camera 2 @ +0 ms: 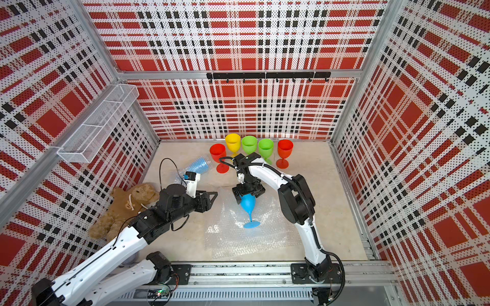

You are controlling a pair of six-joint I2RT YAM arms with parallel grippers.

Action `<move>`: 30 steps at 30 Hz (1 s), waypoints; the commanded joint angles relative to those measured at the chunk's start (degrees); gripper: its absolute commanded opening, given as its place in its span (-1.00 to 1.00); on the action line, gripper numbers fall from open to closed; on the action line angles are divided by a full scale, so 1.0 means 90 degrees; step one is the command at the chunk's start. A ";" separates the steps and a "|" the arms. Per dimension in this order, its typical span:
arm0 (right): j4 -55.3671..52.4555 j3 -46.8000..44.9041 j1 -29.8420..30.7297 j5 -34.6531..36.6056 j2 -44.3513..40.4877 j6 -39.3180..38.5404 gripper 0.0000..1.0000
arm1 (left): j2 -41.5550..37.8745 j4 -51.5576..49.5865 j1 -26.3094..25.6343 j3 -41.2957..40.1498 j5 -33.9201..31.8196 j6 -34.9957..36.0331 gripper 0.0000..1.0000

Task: Unpack wine glasses from bubble wrap
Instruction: Pick up the wine glass from the bubble wrap.

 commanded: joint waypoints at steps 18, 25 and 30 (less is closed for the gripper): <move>-0.0247 0.0778 -0.0014 0.0339 -0.0683 0.0220 0.57 | 0.0080 0.0119 0.0101 -0.0065 -0.0201 0.0042 0.31; 0.1616 0.0458 -0.0039 0.0677 -0.2388 0.0398 0.39 | 0.0073 0.0130 0.0212 -0.0076 -0.0356 0.0007 0.32; 0.6308 -0.2686 0.0008 0.0751 -0.4367 -0.0185 0.15 | 0.0162 0.0124 0.0245 -0.0070 -0.0384 -0.0001 0.32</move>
